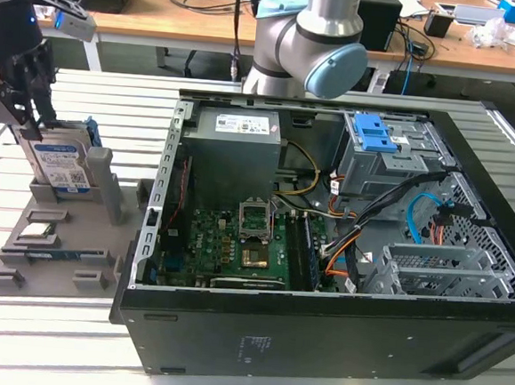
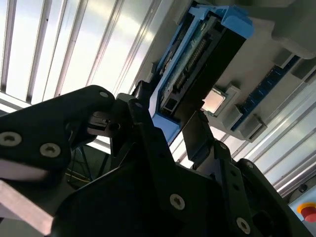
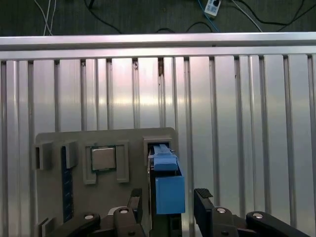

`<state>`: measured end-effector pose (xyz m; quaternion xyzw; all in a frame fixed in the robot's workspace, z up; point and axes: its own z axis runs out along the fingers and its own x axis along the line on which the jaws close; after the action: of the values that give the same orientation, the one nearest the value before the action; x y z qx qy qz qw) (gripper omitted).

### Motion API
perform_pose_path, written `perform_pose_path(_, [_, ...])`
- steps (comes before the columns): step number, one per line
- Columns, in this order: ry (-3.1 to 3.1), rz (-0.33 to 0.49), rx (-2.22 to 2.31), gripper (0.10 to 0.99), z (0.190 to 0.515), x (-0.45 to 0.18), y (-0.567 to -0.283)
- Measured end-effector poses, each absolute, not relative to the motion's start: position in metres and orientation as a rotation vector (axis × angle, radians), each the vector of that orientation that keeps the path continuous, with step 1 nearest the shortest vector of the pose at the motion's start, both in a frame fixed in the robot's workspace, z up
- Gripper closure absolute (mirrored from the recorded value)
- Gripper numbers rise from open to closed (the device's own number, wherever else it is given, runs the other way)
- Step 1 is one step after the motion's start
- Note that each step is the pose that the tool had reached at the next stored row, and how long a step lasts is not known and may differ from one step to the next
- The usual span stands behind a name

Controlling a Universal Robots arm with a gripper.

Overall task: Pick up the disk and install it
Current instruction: 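Pick up the disk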

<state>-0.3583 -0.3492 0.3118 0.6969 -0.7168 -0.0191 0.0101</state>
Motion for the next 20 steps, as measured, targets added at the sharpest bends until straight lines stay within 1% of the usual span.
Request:
perform_pose_path(10, [-2.237, -0.059, 2.175, 0.545, 0.287, -0.358, -0.349])
perform_pose_path(15, [-2.237, -0.059, 2.175, 0.545, 0.287, -0.358, -0.349])
perform_pose_path(16, [-2.238, -0.059, 2.175, 0.561, 0.287, -0.358, -0.349])
perform_pose_path(17, [-2.237, -0.059, 2.175, 0.690, 0.287, -0.358, -0.349])
perform_pose_path(18, [-2.238, -0.059, 2.175, 0.722, 0.287, -0.358, -0.349])
perform_pose_path(20, [-2.238, -0.059, 2.175, 0.722, 0.287, -0.358, -0.349])
